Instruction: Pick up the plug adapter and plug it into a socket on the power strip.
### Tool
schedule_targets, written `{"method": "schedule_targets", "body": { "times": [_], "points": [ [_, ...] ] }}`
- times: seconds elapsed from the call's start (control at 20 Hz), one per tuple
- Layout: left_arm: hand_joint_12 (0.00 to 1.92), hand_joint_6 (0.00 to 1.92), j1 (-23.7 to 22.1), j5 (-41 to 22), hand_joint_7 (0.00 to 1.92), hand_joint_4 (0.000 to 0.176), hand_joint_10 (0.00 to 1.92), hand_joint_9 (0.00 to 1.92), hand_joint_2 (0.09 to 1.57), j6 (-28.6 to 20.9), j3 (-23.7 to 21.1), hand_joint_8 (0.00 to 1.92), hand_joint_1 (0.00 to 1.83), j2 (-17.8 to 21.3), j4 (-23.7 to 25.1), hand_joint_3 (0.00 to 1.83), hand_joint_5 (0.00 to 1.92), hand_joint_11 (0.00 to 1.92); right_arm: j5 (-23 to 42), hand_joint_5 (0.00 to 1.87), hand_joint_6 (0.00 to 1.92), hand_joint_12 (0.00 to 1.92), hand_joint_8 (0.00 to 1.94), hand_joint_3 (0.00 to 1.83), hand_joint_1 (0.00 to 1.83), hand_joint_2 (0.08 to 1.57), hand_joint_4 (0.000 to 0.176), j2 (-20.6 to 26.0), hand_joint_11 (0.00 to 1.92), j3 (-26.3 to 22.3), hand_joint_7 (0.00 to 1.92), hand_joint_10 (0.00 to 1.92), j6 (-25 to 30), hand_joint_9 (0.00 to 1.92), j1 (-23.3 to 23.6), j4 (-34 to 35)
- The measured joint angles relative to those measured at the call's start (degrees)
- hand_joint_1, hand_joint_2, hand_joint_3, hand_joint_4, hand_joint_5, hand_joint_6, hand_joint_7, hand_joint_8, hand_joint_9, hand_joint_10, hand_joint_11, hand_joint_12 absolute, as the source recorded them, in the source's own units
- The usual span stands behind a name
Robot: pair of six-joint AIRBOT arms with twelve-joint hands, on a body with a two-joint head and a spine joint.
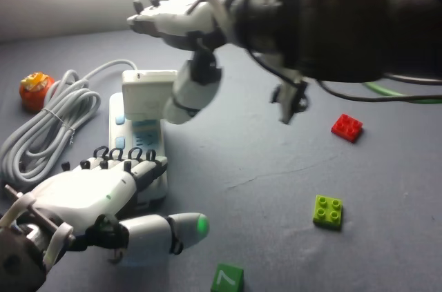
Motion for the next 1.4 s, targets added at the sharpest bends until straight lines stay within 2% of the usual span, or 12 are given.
{"method": "schedule_targets", "body": {
  "times": [0.4, 0.75, 0.9, 0.95, 1.0, 1.05, 1.1, 1.15, 1.2, 1.25, 1.3, 1.4],
  "points": [
    [0.17, 0.0, -4.7, 8.5, 0.07, 0.0, 0.0, 0.06, 1.1, 1.4, 0.5, 0.0, 0.0, 4.1, 1.7, 0.0, 0.08, 0.0, 1.7, 0.0, 0.0, 0.11, 0.0, 0.0, 0.83, 0.82, 0.0, 18.6, 0.0, -14.6, 0.0, 0.0, 0.0, 0.0, 0.2, 0.5],
    [0.2, 0.0, -9.7, 11.8, 0.09, 0.0, 0.0, 0.08, 1.1, 3.8, 3.9, 0.0, 0.0, 4.5, 1.7, 0.0, 0.11, 0.0, 0.6, 0.0, 0.0, 0.09, 0.0, 0.0, 0.76, 0.82, 0.0, 27.3, 0.01, -19.6, 0.0, 0.0, 0.0, 0.0, -2.1, -2.0],
    [0.35, 0.0, -12.2, 14.1, 0.17, 0.0, 0.0, 0.18, 1.1, 4.4, 5.2, 0.0, 0.0, 4.5, 1.7, 0.0, 0.14, 0.0, 0.0, 0.05, 0.0, 0.31, 0.0, 0.0, 0.67, 0.83, 0.0, 30.7, 0.0, -20.0, 0.08, 0.0, -0.1, 0.1, -4.4, -2.5],
    [0.61, 0.02, -13.1, 15.0, 0.4, 0.0, 0.03, 0.38, 1.12, 4.4, 5.4, 0.01, 0.0, 4.8, 1.7, 0.0, 0.28, 0.02, -0.1, 0.13, 0.01, 0.51, 0.01, 0.0, 0.55, 0.84, 0.0, 31.2, 0.0, -20.0, 0.19, 0.01, -0.1, 0.21, -4.9, -2.4],
    [0.84, 0.04, -14.3, 15.9, 0.5, 0.0, 0.06, 0.48, 1.14, 4.5, 5.5, 0.04, 0.0, 5.2, 2.0, 0.0, 0.38, 0.0, -0.2, 0.25, 0.01, 0.72, 0.0, 0.0, 0.5, 0.82, 0.0, 31.7, 0.03, -20.0, 0.35, 0.02, -0.1, 0.37, -5.2, -2.3],
    [0.85, 0.22, -14.9, 16.5, 0.49, 0.0, 0.29, 0.43, 1.14, 4.4, 5.7, 0.24, 0.0, 5.5, 2.2, 0.0, 0.4, 0.0, -0.5, 0.32, 0.01, 0.87, 0.01, 0.0, 0.48, 0.82, 0.0, 32.0, 0.04, -20.0, 0.44, 0.03, -0.1, 0.46, -5.1, -2.6],
    [1.39, 0.85, -15.6, 17.4, 0.2, 0.0, 1.21, 0.16, 1.16, 4.4, 5.7, 1.12, 0.0, 6.2, 2.1, 0.0, 0.23, 0.0, -0.8, 0.41, 0.04, 1.05, 0.04, 0.0, 0.47, 0.81, 0.0, 32.1, 0.06, -20.0, 0.51, 0.08, -0.1, 0.56, -5.1, -2.7],
    [1.81, 1.44, -16.2, 18.8, 0.07, 0.0, 1.77, 0.06, 1.18, 4.4, 5.7, 1.67, 0.02, 6.9, 1.9, 0.0, 0.09, 0.0, -0.6, 0.34, 0.29, 1.29, 0.37, 0.0, 0.44, 0.8, 0.0, 32.1, 0.05, -20.2, 0.39, 0.98, -0.1, 0.22, -5.1, -2.8],
    [1.9, 1.69, -17.2, 20.7, 0.01, 0.0, 1.89, 0.04, 1.18, 4.4, 5.7, 1.87, 0.02, 8.0, 2.0, 0.0, 0.03, 0.03, -0.5, 0.17, 0.82, 1.49, 1.05, 0.0, 0.44, 0.8, 0.0, 32.2, 0.01, -20.4, 0.15, 1.31, -0.1, 0.13, -5.1, -3.0],
    [1.92, 1.84, -17.8, 21.4, 0.0, 0.0, 1.92, 0.01, 1.18, 4.3, 5.7, 1.91, 0.03, 8.7, 2.1, 0.0, 0.01, 0.06, -0.5, 0.04, 1.28, 1.73, 1.53, 0.0, 0.44, 0.79, 0.0, 32.3, 0.0, -20.6, 0.03, 1.65, -0.1, 0.04, -5.0, -3.2],
    [1.92, 1.9, -18.7, 22.6, 0.0, 0.0, 1.92, 0.0, 1.18, 4.3, 5.7, 1.92, 0.03, 9.9, 2.3, 0.0, 0.0, 0.07, -0.6, 0.01, 1.57, 1.88, 1.8, 0.0, 0.41, 0.77, 0.0, 32.5, 0.0, -21.0, 0.01, 1.87, 0.0, 0.01, -4.9, -3.7],
    [1.92, 1.92, -19.7, 24.7, 0.0, 0.0, 1.92, 0.0, 1.18, 4.9, 5.7, 1.92, 0.01, 11.8, 2.3, 0.0, 0.0, 0.01, -0.6, 0.0, 1.8, 1.92, 1.94, 0.0, 0.37, 0.79, 0.0, 33.4, 0.0, -21.6, 0.0, 1.92, 0.0, 0.0, -4.7, -4.2]
  ]
}}
